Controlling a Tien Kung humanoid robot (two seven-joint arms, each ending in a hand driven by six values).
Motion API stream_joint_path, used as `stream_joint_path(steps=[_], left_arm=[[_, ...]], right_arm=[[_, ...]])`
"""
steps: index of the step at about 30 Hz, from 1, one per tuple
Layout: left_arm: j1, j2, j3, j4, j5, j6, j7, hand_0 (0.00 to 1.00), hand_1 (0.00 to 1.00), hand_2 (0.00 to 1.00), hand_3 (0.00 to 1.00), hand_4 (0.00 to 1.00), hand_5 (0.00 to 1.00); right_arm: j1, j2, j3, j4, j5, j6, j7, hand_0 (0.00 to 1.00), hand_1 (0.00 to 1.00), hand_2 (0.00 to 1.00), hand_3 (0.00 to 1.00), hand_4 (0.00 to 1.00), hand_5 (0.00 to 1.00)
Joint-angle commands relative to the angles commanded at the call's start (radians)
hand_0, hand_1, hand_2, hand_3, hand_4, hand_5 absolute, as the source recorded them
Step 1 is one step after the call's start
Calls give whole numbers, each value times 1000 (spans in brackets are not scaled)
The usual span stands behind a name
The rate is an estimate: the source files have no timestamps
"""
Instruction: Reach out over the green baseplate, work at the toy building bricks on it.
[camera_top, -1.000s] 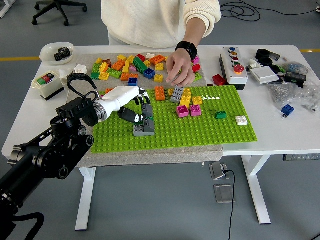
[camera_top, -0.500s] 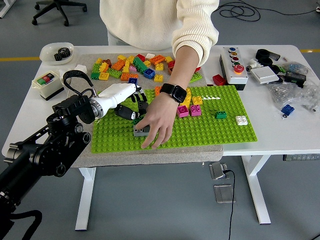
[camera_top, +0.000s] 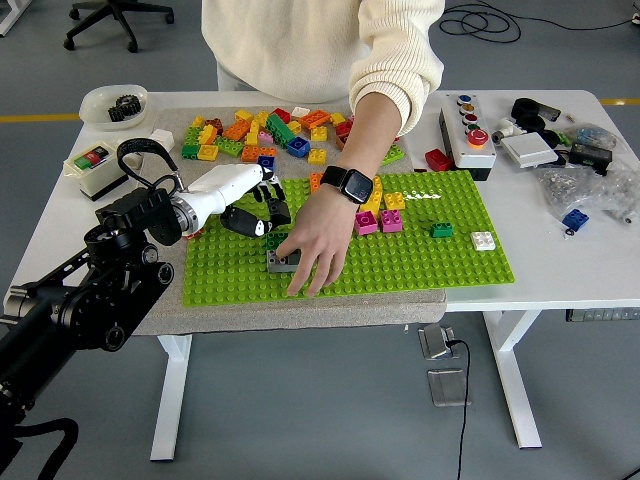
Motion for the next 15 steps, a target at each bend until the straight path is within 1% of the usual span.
stream_joint_path(steps=[15], left_arm=[[23, 27, -5, -10, 13, -2, -1, 639, 586, 536, 536, 580, 121]], right_arm=[[-3, 1, 4, 0, 9, -2, -1, 740, 644, 681, 612, 819, 529]])
